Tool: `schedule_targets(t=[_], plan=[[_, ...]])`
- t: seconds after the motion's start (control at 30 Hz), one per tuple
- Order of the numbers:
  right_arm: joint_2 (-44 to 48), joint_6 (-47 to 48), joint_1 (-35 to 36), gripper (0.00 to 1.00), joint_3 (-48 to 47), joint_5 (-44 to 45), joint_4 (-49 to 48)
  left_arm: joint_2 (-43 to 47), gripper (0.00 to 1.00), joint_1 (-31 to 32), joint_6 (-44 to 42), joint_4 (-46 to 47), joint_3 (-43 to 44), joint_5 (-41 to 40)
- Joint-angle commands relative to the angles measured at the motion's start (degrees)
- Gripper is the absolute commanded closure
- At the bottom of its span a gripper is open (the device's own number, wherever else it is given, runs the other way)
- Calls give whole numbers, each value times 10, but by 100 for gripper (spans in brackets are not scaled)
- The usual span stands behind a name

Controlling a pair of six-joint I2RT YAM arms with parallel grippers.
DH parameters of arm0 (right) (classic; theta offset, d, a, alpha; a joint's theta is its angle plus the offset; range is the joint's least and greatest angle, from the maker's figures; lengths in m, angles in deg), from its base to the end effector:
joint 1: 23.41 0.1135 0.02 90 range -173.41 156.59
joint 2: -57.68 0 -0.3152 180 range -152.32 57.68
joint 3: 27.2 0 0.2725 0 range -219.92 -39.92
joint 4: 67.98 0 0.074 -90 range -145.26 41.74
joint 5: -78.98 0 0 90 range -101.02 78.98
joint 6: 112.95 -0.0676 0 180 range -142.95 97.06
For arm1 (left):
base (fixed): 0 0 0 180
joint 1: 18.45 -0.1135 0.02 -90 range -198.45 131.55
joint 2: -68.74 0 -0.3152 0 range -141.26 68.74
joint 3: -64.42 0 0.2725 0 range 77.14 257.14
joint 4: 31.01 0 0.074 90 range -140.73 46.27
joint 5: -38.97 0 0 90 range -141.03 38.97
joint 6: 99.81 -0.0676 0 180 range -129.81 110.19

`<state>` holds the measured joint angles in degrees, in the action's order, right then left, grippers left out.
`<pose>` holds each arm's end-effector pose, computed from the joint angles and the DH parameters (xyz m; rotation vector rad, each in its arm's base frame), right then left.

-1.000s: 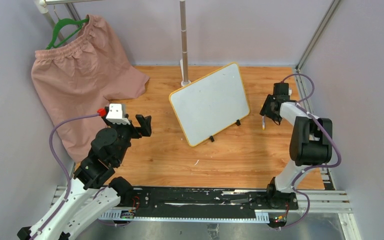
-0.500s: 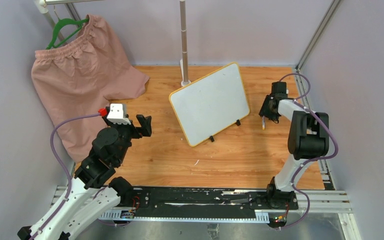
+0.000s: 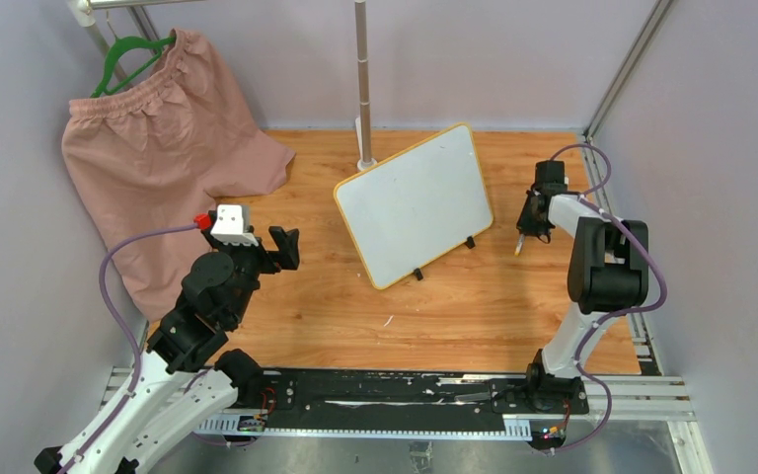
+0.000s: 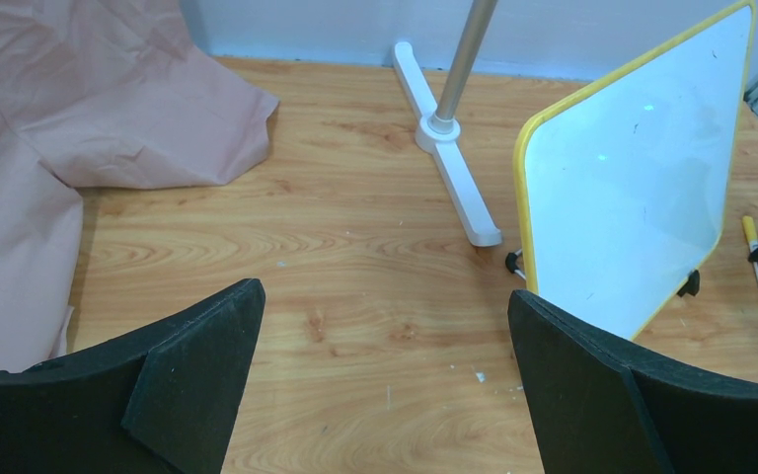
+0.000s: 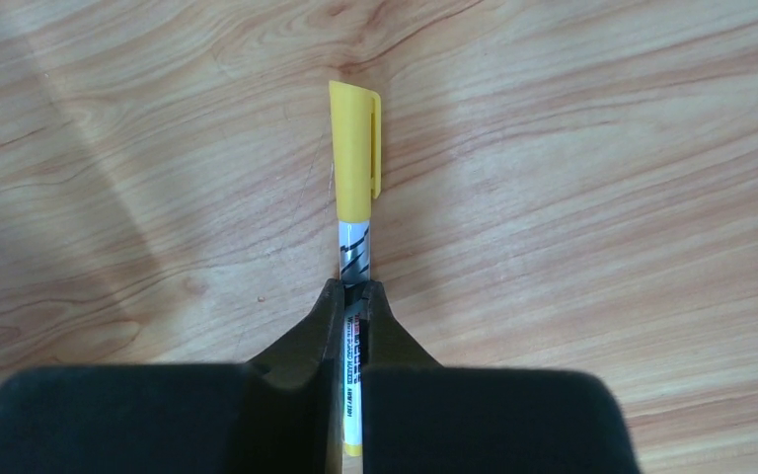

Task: Write a sentence on the whiteboard
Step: Open the whiteboard marker at the center of the board.

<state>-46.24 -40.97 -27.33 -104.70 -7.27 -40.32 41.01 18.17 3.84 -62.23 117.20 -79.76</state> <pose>0.4216 -0.0333 0.1836 0.5041 2.4607 0.0183 0.1160 -0.0457 0.3612 -0.0427 1.6704 -0.2434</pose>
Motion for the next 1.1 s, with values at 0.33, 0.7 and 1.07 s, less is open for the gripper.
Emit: schedule_targets(t=[0.33,0.7,1.07], plan=[[243,-48,68,100,105,87,49,17,0,6,-2,16,-7,-8],[639,-24,205,100,227,-132,40,24,0,6,-13,27,-11,30],[684,-41,427,100,250,-220,-82,13,0,7,121,217,-53,412]])
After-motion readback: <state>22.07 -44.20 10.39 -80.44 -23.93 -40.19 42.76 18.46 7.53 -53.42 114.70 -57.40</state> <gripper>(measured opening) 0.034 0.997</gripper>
